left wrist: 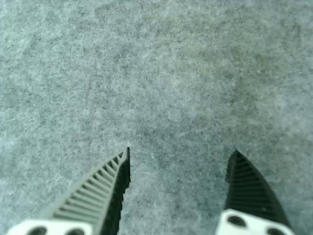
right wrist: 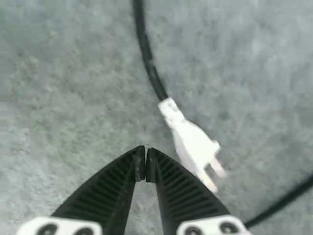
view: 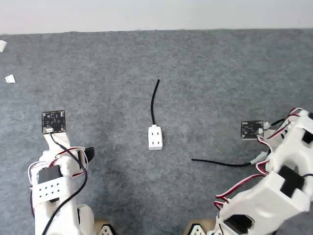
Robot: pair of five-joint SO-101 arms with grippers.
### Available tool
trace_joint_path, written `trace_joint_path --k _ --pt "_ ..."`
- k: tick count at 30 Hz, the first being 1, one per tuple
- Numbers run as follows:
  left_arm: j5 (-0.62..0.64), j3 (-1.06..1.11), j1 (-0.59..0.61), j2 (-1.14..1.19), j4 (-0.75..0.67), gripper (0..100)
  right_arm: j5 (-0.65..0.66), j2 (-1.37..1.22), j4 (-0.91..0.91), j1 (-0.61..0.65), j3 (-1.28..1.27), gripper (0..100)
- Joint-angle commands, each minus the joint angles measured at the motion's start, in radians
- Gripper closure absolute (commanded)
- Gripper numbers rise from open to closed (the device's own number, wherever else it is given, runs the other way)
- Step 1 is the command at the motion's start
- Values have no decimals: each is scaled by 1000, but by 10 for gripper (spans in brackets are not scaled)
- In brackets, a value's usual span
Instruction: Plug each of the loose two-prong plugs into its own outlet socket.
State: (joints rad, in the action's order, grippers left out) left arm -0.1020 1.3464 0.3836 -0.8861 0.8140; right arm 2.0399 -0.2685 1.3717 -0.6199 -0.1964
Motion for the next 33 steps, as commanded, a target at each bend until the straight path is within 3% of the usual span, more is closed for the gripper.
trace_joint_path --k 1,9,13,21,29,33 --pt "0 -8 -2 -17 -18 702 12 104 117 64 64 986" --pt "0 -8 -2 -17 -18 702 -48 127 65 154 23 959" --pt "0 -8 -2 -17 -18 702 -75 68 -16 150 12 864" --pt "0 -8 -2 -17 -18 702 -41 24 -12 139 8 926" --pt "0 -8 -2 -17 -18 702 -15 18 25 111 23 826" --pt "0 -8 -2 -17 -18 702 -11 15 31 111 17 823"
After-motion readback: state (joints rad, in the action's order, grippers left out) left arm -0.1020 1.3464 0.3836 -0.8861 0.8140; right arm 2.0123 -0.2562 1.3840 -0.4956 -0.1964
